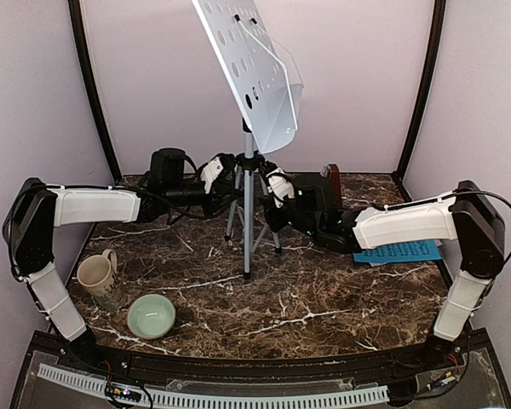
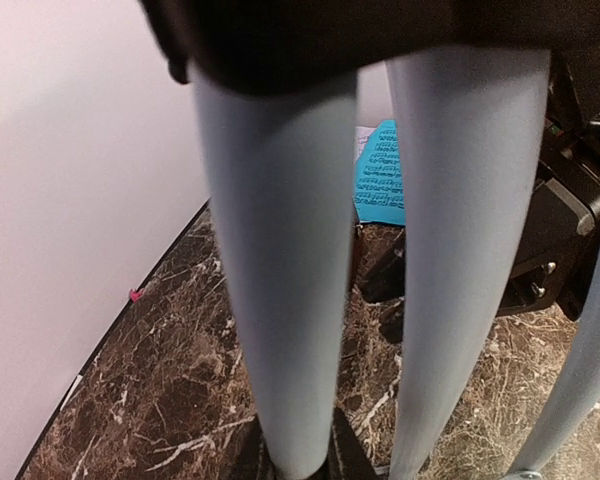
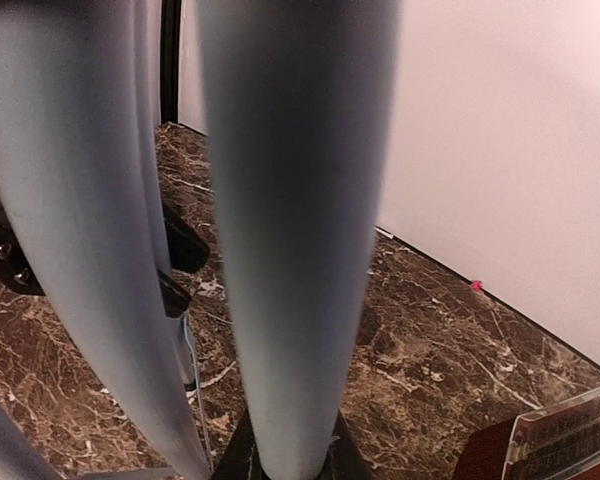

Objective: Set up the instrument practice props

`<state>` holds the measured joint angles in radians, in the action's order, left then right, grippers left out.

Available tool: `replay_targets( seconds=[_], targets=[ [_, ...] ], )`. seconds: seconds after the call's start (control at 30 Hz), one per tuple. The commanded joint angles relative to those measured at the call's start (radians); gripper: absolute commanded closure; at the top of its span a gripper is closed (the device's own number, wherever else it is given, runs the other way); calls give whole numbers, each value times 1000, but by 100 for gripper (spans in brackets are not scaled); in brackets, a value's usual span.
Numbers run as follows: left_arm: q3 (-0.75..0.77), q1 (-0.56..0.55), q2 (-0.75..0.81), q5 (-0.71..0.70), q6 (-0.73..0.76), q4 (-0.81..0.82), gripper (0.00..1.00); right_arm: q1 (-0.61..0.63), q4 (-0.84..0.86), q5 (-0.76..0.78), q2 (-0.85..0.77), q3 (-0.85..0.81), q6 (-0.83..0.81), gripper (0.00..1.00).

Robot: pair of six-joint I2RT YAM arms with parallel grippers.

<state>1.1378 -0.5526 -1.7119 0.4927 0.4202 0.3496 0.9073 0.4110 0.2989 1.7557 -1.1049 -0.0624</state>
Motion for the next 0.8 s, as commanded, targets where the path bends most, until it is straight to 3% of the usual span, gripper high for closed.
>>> replay_targets(
  seconds=[0.0, 0.77],
  targets=[
    [35, 87, -3, -148, 96, 89, 100, -79, -38, 156, -42, 17, -75, 100],
    [184, 156, -149, -139, 328, 65, 100, -192, 38, 150, -34, 43, -140, 100]
  ],
)
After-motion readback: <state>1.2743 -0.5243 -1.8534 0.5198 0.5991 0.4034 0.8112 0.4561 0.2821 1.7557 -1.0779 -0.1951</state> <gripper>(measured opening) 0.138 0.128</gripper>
